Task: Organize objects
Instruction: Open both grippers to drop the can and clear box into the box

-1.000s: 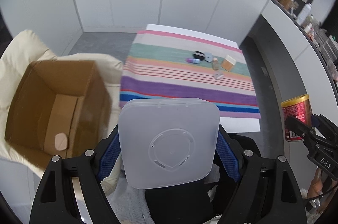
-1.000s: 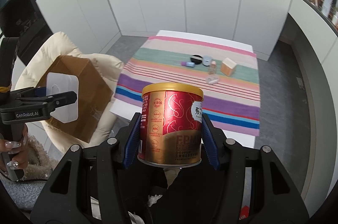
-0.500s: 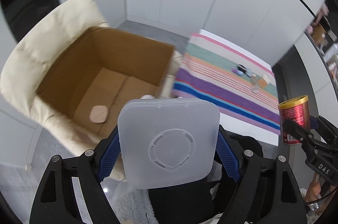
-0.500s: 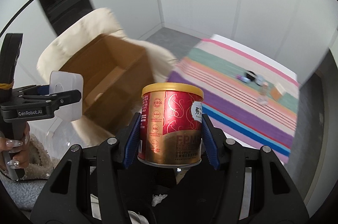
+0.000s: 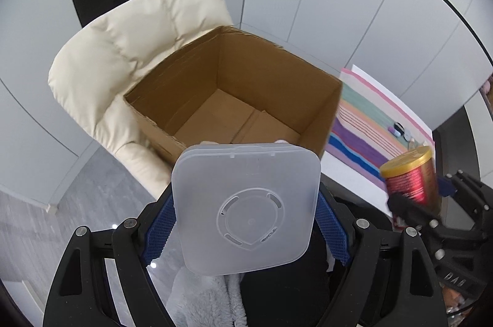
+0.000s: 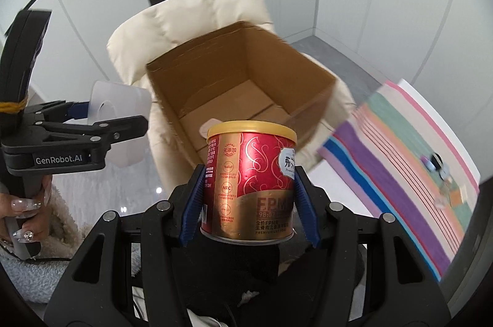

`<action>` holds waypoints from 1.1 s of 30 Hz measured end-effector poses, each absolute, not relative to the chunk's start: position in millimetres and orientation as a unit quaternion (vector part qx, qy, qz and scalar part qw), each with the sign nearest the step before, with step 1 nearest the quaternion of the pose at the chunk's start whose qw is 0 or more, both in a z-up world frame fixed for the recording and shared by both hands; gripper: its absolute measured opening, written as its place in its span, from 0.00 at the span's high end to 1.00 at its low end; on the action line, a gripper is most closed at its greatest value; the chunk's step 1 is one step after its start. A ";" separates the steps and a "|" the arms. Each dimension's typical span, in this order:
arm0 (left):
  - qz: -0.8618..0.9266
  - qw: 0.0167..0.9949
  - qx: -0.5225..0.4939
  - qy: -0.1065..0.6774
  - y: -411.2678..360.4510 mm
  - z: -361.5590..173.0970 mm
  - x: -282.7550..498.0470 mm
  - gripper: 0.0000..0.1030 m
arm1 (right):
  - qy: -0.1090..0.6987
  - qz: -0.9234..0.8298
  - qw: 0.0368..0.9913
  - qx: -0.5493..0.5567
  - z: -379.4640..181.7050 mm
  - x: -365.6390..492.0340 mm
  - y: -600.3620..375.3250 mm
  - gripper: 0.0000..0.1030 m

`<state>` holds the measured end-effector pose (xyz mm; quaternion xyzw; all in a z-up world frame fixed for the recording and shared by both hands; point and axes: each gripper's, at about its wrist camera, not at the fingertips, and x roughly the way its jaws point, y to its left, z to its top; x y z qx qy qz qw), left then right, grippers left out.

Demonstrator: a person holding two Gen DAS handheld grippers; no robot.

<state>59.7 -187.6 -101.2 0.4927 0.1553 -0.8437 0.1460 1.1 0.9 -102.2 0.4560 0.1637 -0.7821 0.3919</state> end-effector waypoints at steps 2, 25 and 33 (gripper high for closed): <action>-0.845 0.148 0.491 0.154 -193.4 -103.7 56.7 0.18 | 0.171 -0.775 0.398 0.460 -108.8 -0.8 -11.2 0.45; -0.837 0.149 0.503 0.156 -257.6 -164.9 -55.5 0.17 | 0.201 -0.749 0.410 0.480 -184.8 -96.9 -114.8 0.29; -0.834 0.147 0.505 0.167 -272.4 -167.8 -51.0 0.11 | 0.196 -0.762 0.413 0.459 -188.5 -106.8 -126.3 0.00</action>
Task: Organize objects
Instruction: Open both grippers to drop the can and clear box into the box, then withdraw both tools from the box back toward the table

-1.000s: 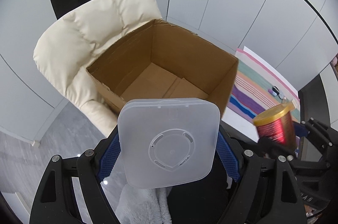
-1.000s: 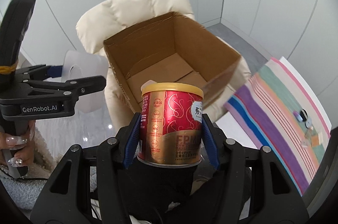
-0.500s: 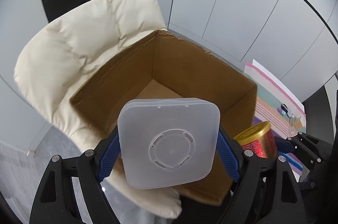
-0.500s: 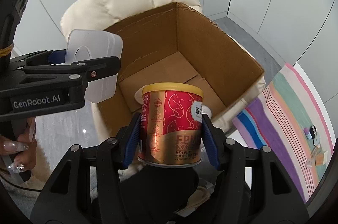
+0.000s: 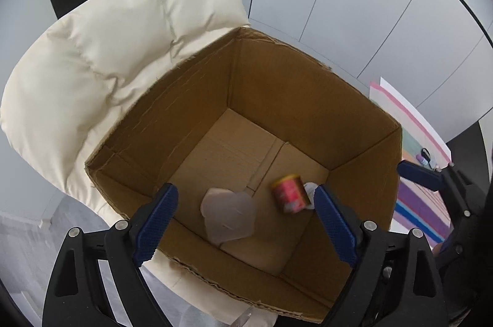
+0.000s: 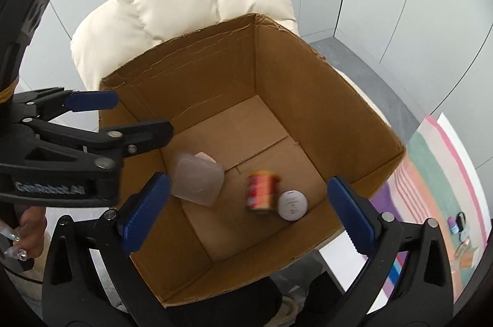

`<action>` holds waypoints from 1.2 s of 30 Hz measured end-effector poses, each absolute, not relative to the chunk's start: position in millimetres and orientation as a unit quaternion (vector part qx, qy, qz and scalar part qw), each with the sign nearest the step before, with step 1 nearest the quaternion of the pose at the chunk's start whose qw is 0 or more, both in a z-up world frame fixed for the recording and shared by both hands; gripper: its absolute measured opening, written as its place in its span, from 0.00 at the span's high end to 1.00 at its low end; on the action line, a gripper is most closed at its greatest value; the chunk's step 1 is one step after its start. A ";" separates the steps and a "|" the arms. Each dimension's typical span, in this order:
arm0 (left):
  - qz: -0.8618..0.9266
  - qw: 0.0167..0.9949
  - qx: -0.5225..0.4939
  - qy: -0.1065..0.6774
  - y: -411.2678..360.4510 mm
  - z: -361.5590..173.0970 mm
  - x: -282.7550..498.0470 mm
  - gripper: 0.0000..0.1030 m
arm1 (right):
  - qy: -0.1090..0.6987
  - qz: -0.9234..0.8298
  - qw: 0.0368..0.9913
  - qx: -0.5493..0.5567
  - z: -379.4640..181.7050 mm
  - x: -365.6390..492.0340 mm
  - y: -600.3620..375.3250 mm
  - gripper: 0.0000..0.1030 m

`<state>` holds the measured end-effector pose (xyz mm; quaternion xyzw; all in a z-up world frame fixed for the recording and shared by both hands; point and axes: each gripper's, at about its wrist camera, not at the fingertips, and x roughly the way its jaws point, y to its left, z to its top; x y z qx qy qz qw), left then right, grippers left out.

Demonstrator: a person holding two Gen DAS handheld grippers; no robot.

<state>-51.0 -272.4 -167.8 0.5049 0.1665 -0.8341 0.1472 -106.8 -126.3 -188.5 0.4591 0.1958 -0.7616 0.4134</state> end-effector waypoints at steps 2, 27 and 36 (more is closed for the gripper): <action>-0.833 0.148 0.506 0.169 -275.5 -168.6 -49.9 0.11 | 0.190 -0.760 0.413 0.465 -191.8 -108.2 -126.9 0.00; -0.830 0.159 0.511 0.154 -272.3 -138.6 -22.5 0.10 | 0.183 -0.770 0.373 0.485 -176.9 -93.7 -105.6 0.00; -0.816 0.179 0.524 0.164 -276.2 -140.5 33.1 0.10 | 0.185 -0.777 0.353 0.488 -159.7 -62.8 -81.4 0.00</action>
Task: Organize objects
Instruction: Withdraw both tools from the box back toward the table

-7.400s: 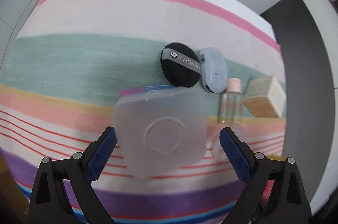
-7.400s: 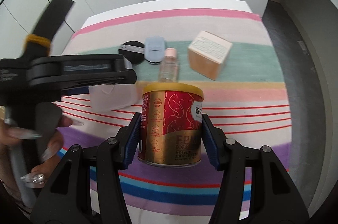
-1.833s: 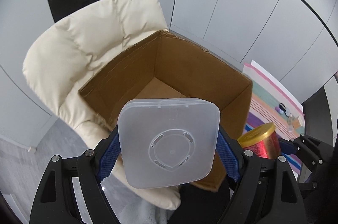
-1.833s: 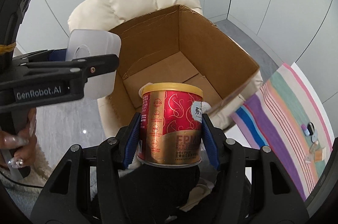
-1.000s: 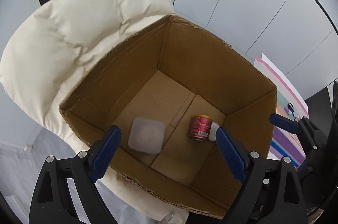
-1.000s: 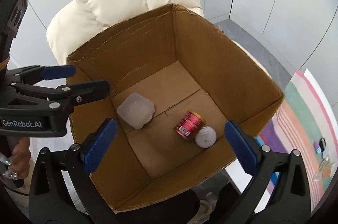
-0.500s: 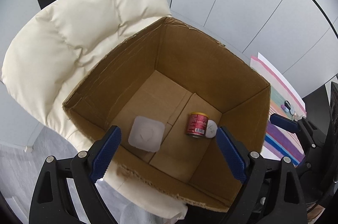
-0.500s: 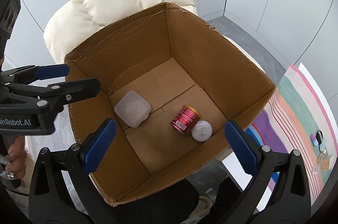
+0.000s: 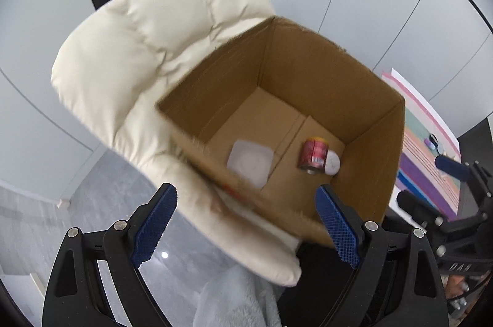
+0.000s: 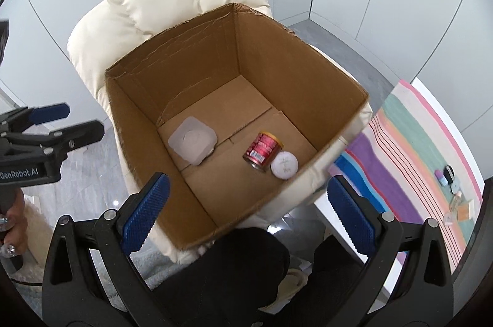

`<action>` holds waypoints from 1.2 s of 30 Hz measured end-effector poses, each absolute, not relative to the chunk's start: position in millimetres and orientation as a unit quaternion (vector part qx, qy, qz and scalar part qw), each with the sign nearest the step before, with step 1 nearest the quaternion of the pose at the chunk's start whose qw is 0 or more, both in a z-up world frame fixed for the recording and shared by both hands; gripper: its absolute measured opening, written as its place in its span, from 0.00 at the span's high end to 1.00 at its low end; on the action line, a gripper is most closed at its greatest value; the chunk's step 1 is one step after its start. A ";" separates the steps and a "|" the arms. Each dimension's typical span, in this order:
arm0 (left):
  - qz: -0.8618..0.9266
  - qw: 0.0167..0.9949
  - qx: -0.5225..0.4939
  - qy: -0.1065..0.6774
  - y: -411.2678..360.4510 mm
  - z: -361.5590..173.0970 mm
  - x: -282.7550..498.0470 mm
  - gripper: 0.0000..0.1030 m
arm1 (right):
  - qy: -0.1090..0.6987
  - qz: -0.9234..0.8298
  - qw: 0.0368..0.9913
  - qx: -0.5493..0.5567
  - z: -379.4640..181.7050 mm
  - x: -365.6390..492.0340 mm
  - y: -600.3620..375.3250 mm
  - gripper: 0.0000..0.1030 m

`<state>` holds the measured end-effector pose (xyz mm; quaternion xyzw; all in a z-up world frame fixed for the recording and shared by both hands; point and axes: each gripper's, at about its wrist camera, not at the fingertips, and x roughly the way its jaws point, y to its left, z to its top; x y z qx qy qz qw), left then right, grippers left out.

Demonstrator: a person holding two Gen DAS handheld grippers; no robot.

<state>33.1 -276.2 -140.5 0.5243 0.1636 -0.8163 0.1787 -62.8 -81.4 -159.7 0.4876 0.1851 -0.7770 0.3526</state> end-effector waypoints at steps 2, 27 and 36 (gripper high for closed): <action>-0.814 0.175 0.529 0.168 -272.5 -141.5 44.6 0.10 | 0.189 -0.780 0.350 0.484 -155.8 -53.5 -76.4 0.00; -0.832 0.145 0.509 0.163 -221.5 -128.2 97.3 0.10 | 0.163 -0.800 0.352 0.457 -126.0 28.4 -12.6 0.00; -0.841 0.102 0.513 0.134 -185.0 -125.0 64.5 0.10 | 0.135 -0.823 0.308 0.458 -118.4 14.4 31.5 0.00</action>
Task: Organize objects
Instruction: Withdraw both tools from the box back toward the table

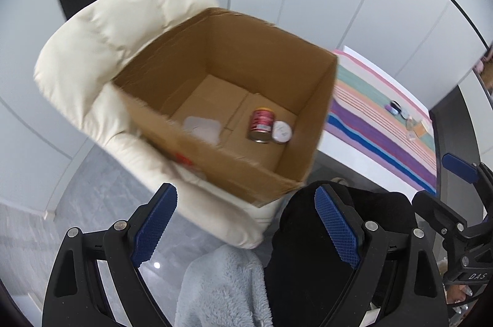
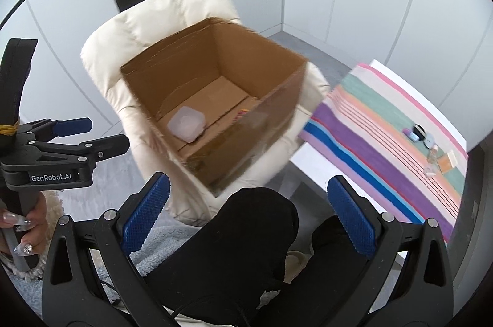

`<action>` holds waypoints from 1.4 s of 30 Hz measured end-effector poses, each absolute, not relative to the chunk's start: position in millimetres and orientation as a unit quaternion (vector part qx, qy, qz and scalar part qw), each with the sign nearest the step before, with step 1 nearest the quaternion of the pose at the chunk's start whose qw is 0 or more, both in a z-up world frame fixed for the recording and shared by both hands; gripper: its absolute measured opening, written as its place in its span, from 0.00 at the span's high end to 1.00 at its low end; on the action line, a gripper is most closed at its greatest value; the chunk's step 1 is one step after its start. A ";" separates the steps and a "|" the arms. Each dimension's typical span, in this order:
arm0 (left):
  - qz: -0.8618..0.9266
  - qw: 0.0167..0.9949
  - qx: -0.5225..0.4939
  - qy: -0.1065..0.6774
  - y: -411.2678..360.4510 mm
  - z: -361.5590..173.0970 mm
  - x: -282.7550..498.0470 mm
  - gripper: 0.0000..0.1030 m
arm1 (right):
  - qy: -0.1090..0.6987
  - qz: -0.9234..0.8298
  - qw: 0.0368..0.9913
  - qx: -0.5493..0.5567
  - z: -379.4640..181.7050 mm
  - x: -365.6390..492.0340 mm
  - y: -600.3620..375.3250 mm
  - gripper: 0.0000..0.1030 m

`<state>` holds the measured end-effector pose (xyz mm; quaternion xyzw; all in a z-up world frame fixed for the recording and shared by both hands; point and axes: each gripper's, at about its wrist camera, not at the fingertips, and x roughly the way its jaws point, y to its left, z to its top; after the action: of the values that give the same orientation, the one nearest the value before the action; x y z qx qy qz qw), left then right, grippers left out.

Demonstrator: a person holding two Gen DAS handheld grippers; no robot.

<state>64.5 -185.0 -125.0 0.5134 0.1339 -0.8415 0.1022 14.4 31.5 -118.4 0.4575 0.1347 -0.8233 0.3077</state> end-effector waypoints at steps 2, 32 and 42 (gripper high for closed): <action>-0.844 0.086 0.515 0.122 -170.6 -124.2 52.7 0.10 | 0.126 -0.830 0.294 0.458 -117.0 9.8 44.7 0.00; -0.815 -0.136 0.563 0.007 80.2 -157.5 -68.2 0.11 | -0.032 -0.869 0.050 0.492 -132.9 -29.0 310.2 0.00; -0.810 -0.148 0.567 -0.006 112.4 -163.8 -90.7 0.10 | -0.050 -0.867 0.027 0.496 -149.0 -46.6 349.3 0.00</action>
<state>-90.7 112.4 -163.8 0.5672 -0.0056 -0.8102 -0.1476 -46.6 349.3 -149.0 0.4959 -0.0502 -0.8665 0.0272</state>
